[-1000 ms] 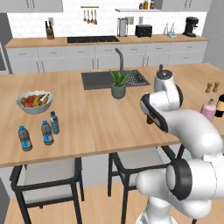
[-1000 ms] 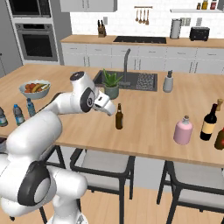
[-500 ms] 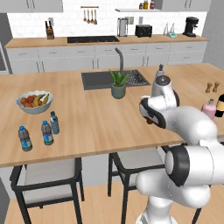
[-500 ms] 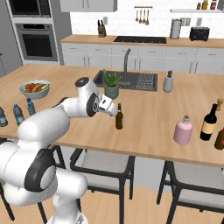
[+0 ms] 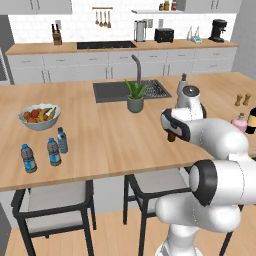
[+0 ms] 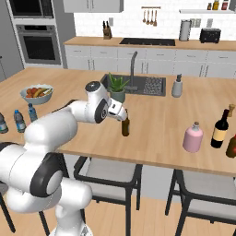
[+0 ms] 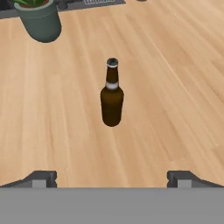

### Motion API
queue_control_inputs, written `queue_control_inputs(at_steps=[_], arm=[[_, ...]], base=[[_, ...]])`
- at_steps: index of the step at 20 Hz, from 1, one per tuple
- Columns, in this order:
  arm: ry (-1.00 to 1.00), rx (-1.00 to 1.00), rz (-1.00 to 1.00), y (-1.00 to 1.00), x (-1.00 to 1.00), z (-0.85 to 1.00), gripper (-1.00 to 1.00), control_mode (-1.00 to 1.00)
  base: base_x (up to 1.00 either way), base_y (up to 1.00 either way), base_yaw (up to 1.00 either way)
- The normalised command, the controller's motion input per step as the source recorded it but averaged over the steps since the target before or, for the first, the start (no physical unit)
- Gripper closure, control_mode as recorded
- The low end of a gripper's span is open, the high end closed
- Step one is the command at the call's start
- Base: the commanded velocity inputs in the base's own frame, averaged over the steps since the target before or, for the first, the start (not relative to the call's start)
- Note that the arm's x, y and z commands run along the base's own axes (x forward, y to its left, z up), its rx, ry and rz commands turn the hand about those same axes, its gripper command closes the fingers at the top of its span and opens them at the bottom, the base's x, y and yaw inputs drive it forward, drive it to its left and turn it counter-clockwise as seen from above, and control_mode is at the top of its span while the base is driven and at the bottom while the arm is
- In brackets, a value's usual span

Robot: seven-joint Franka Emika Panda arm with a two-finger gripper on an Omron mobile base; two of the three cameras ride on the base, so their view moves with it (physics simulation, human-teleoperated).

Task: Move the plastic bottles in the middle to the plastics group, and the glass bottles in the middle to the glass group.

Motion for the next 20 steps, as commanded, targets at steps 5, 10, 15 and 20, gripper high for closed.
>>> queue_control_inputs(at_steps=[5, 10, 15, 20], arm=[[0.00, 0.00, 0.01, -0.19, 0.40, -0.16, -1.00, -1.00], [0.00, 0.05, 0.00, -0.34, 0.22, -0.17, -1.00, -1.00], [0.00, 0.06, 0.01, -0.05, 0.11, -0.22, -1.00, -1.00], [0.00, 0.01, 0.00, 0.00, 0.14, -0.05, -1.00, -1.00]], base=[[0.00, 0.00, 0.00], [0.00, 0.00, 0.00], [0.00, 0.00, 0.00], [0.00, 0.00, 0.00]])
